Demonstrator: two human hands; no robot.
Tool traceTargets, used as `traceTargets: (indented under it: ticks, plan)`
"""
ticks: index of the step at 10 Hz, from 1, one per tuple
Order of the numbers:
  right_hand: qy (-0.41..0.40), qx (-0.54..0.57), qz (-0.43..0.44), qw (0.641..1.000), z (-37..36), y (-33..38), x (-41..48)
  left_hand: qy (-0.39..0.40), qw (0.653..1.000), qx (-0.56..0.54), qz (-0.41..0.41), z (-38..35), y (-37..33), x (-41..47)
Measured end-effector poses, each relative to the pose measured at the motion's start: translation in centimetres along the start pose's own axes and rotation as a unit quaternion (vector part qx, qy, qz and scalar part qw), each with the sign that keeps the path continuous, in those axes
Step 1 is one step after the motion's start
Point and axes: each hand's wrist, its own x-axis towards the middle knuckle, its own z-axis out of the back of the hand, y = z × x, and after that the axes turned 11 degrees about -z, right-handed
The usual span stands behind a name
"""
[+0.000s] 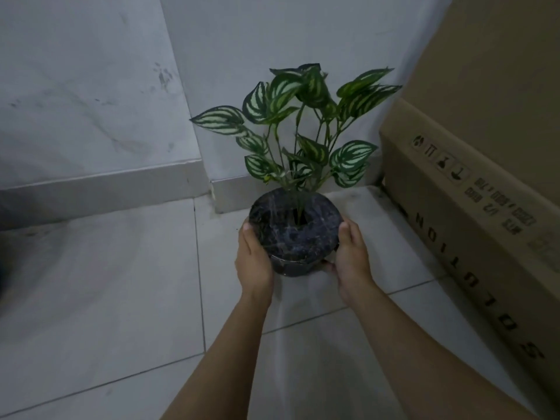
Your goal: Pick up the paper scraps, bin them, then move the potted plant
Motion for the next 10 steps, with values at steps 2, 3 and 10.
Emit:
traceTargets:
  ticks: [2, 3, 10]
  plan:
    - [-0.028, 0.026, -0.010, 0.999, -0.2, 0.1, -0.7, -0.016, 1.000, 0.003, -0.020, 0.2, -0.5, -0.1]
    - [-0.030, 0.064, -0.025, 0.997, -0.3, -0.1, -1.7, -0.025, 0.999, 0.012, -0.027, 0.7, -1.0, 0.4]
    - [0.020, 0.045, 0.102, 0.994, 2.7, 13.4, -22.5, 0.076, 0.982, 0.018, -0.174, 12.0, -20.7, -11.0]
